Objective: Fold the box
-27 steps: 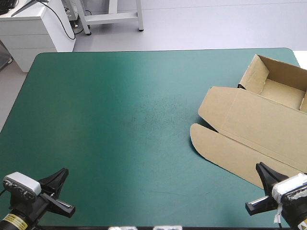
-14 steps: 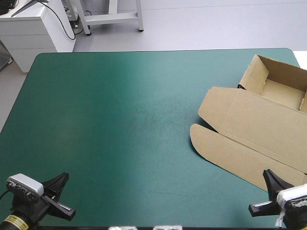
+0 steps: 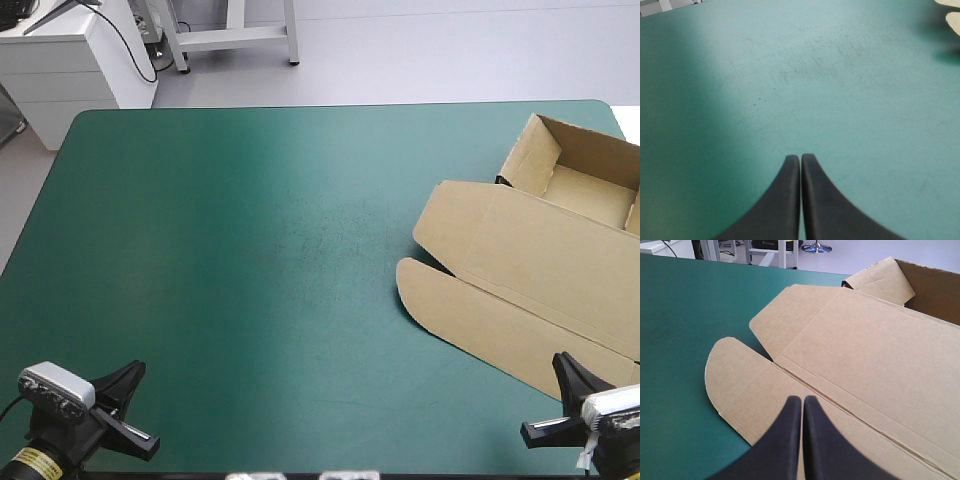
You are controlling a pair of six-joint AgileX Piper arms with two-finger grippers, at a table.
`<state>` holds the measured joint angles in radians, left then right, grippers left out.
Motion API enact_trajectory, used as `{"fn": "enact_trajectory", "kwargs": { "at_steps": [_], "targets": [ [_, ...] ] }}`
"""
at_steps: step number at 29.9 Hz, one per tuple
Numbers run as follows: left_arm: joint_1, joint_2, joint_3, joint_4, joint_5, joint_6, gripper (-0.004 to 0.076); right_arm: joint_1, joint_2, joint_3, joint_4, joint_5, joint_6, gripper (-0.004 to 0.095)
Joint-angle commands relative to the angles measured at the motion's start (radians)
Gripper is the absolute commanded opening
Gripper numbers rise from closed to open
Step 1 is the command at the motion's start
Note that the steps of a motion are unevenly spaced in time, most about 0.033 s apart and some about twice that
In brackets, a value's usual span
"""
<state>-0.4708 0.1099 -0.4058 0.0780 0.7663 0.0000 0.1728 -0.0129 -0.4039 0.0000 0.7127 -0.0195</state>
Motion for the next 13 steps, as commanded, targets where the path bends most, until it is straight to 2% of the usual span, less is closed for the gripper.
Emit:
{"fn": "enact_trajectory", "kwargs": {
  "at_steps": [1, 13],
  "targets": [
    [-0.002, 0.014, -0.023, -0.007, -0.074, -0.006, -0.0008, -0.001, -0.025, -0.022, 0.000, -0.079, -0.001, -0.0002],
    [-0.002, 0.014, -0.023, -0.007, -0.074, -0.006, -0.0008, -0.001, -0.025, -0.021, 0.000, -0.079, -0.005, -0.0002]
  ]
}}
